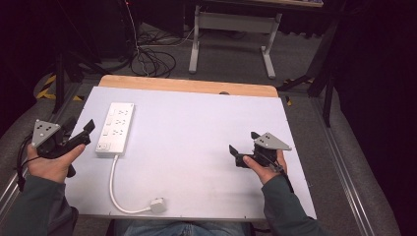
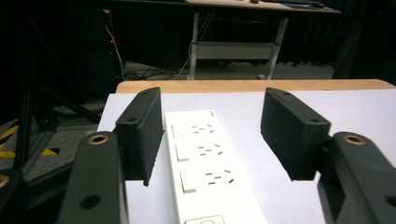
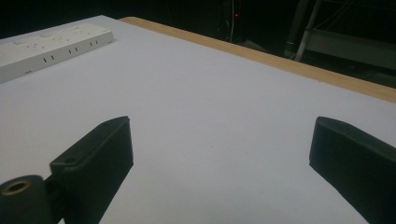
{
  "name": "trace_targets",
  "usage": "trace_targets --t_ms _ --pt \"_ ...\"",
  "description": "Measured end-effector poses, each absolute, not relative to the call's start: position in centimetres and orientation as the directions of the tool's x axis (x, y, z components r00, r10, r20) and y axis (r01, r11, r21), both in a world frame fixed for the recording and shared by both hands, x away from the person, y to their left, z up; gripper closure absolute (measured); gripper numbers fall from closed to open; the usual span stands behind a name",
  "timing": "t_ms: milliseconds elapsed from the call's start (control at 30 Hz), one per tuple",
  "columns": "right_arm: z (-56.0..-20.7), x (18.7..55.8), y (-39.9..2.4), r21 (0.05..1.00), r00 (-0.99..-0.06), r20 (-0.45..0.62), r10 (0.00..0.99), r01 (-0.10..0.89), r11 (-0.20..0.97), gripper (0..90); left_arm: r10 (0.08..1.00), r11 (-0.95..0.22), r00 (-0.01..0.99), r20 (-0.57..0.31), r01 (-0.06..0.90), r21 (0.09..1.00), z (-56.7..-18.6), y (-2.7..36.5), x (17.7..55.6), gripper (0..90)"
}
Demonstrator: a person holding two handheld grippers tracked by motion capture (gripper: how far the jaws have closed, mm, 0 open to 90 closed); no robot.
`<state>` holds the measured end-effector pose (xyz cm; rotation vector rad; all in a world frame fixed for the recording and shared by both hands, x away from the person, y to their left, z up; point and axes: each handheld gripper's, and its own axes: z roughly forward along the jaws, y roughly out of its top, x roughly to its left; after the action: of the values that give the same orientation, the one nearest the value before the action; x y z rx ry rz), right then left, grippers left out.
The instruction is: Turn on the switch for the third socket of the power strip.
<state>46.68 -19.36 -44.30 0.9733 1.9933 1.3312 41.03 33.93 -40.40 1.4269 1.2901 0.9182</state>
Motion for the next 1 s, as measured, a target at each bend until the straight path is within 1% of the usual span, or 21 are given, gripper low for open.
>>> trace_targets --t_ms 133,300,400,533,700,900,1000 --pt "-44.29 46.67 -19.39 0.932 -0.588 -0.047 0.808 0.266 0.247 6.7 0.984 0.04 0.159 -0.084 0.259 0.965 -40.43 33.87 40.98 33.9" --pt "-44.32 46.68 -19.35 0.93 -0.588 -0.047 0.808 0.269 0.249 6.7 0.983 0.045 0.161 -0.09 0.266 0.963 -40.44 33.93 40.8 30.5" --pt "-44.31 46.67 -19.36 0.931 -0.587 -0.047 0.808 0.269 0.249 6.7 0.985 0.042 0.153 -0.084 0.263 0.964 -40.43 33.85 40.76 23.7" --pt "-44.31 46.68 -19.4 0.931 -0.587 -0.046 0.809 0.269 0.248 6.7 0.986 0.041 0.148 -0.081 0.255 0.966 -40.36 33.72 40.74 17.2" --pt "-44.31 46.67 -19.37 0.93 -0.587 -0.047 0.808 0.269 0.249 6.7 0.985 0.06 0.14 -0.098 0.256 0.965 -40.33 33.73 40.8 8.2" --pt "-44.32 46.68 -19.38 0.93 -0.586 -0.047 0.809 0.27 0.25 6.7 0.984 0.066 0.145 -0.106 0.253 0.965 -40.29 33.73 40.82 7.8" --pt "-44.31 46.66 -19.38 0.93 -0.587 -0.047 0.809 0.27 0.25 6.7 0.983 0.065 0.151 -0.107 0.258 0.964 -40.32 33.74 40.85 4.3"
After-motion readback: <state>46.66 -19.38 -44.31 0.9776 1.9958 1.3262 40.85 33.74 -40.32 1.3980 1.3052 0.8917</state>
